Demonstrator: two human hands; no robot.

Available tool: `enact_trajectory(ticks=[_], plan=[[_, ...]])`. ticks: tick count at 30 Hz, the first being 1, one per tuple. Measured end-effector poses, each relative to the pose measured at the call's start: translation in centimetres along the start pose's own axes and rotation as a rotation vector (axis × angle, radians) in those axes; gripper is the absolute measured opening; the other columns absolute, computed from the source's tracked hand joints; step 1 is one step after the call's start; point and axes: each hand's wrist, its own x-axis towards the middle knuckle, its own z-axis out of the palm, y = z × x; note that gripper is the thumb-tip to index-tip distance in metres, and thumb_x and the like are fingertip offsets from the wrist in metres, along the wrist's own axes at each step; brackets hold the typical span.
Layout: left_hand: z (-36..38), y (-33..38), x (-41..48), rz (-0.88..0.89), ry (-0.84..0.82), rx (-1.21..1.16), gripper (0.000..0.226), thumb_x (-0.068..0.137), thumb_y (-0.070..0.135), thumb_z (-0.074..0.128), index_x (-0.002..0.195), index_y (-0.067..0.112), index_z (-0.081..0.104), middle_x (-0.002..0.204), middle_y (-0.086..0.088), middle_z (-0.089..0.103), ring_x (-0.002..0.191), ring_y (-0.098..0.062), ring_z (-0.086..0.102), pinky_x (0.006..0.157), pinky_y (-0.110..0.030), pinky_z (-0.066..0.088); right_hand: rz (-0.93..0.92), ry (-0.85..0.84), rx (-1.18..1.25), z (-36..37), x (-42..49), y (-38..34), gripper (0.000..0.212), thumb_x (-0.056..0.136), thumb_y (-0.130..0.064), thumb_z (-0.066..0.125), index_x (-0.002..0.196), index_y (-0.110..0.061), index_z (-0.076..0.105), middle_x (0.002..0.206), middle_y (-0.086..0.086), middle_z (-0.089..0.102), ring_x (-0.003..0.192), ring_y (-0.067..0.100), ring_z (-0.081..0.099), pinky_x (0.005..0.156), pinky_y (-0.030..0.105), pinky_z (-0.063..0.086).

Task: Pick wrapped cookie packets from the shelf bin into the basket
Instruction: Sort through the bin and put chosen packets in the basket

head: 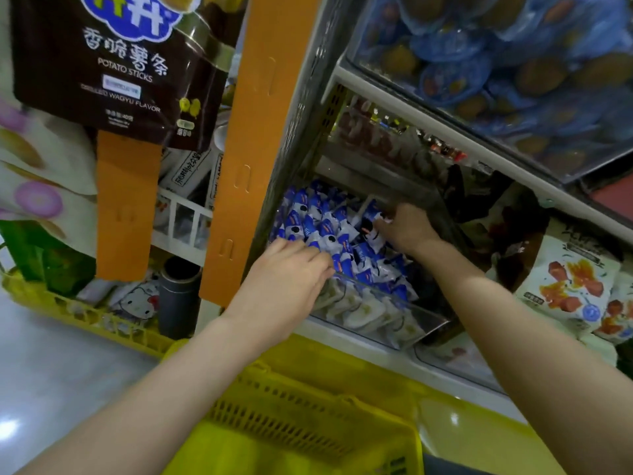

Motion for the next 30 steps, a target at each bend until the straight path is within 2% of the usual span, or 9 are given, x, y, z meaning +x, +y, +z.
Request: enact_trajectory(ticks=[5,9,13,16,19,22,25,28,30], plan=[[-0.1,0.0,0.0,0.006,0.001,-0.029,0.019,0.095,0.022,0.048,0.093,0.014,0.065,0.086,-0.002,0.068,0.081,-0.022,0.059,0.077,-0.035,0.040,-0.050,-0.152,-0.158,0.0,1.7,-1.2,0.031,0.092,-0.030,0.053,0.114,-0.009,0.055,0.110,0.010,0.058,0.087,0.020,0.052,0.073,0.027,0.037],[-0.2,0.0,0.1,0.000,-0.002,-0.047,0.032,0.097,0.028,0.034,0.102,0.016,0.063,0.096,0.000,0.067,0.091,-0.019,0.057,0.085,-0.032,0.035,-0.054,-0.170,-0.025,1.0,2.3,-1.9,0.028,0.095,-0.030,0.048,0.110,-0.009,0.057,0.097,0.011,0.064,0.080,0.021,0.058,0.070,0.030,0.043],[-0.1,0.0,0.0,-0.003,0.016,-0.066,0.033,0.097,0.029,0.031,0.104,0.017,0.061,0.098,0.001,0.065,0.093,-0.018,0.055,0.085,-0.031,0.032,-0.007,-0.170,0.061,1.6,2.4,-1.0,0.027,0.095,-0.028,0.048,0.100,-0.003,0.059,0.097,0.014,0.064,0.086,0.027,0.060,0.082,0.038,0.050],[-0.1,0.0,0.0,-0.005,0.018,-0.066,0.032,0.097,0.029,0.032,0.102,0.017,0.061,0.095,0.001,0.065,0.090,-0.018,0.054,0.082,-0.030,0.032,-0.026,-0.234,-0.222,1.3,2.3,-0.6,0.020,0.090,-0.028,0.057,0.095,-0.009,0.055,0.090,0.005,0.053,0.078,0.018,0.051,0.066,0.027,0.040],[-0.2,0.0,0.0,-0.004,0.020,-0.065,0.032,0.096,0.028,0.032,0.098,0.016,0.062,0.091,0.001,0.065,0.086,-0.018,0.055,0.081,-0.031,0.033,0.000,-0.301,-0.212,1.1,2.6,-0.6,0.019,0.087,-0.030,0.061,0.081,-0.014,0.053,0.081,0.002,0.056,0.066,0.012,0.052,0.052,0.024,0.036],[0.0,-0.1,-0.1,0.000,0.031,-0.066,0.023,0.096,0.024,0.041,0.096,0.016,0.063,0.088,0.000,0.066,0.083,-0.019,0.055,0.079,-0.032,0.036,0.033,-0.283,0.018,1.9,2.8,-0.5,0.018,0.088,-0.028,0.061,0.095,-0.013,0.053,0.087,0.006,0.061,0.080,0.020,0.062,0.070,0.032,0.052],[0.0,0.0,0.0,0.008,0.058,-0.039,0.018,0.093,0.022,0.047,0.089,0.016,0.064,0.081,0.001,0.066,0.076,-0.019,0.057,0.075,-0.032,0.040,0.064,-0.270,0.110,2.7,2.8,-0.4,0.027,0.088,-0.024,0.061,0.108,-0.008,0.053,0.100,0.012,0.059,0.094,0.026,0.060,0.088,0.041,0.051],[0.0,0.1,0.0,0.010,0.071,-0.038,0.024,0.090,0.023,0.042,0.086,0.016,0.065,0.078,0.002,0.066,0.073,-0.018,0.058,0.072,-0.032,0.042,0.031,-0.325,0.067,2.8,2.6,-0.3,0.022,0.091,-0.022,0.057,0.105,-0.006,0.056,0.101,0.011,0.058,0.090,0.021,0.055,0.084,0.035,0.047],[0.0,0.1,0.1,0.010,0.067,-0.037,0.027,0.090,0.024,0.040,0.086,0.016,0.065,0.078,0.002,0.066,0.073,-0.017,0.058,0.072,-0.031,0.043,-0.006,-0.362,0.046,2.6,2.4,-0.2,0.027,0.095,-0.024,0.050,0.113,-0.006,0.057,0.100,0.008,0.057,0.091,0.019,0.053,0.082,0.032,0.043]])
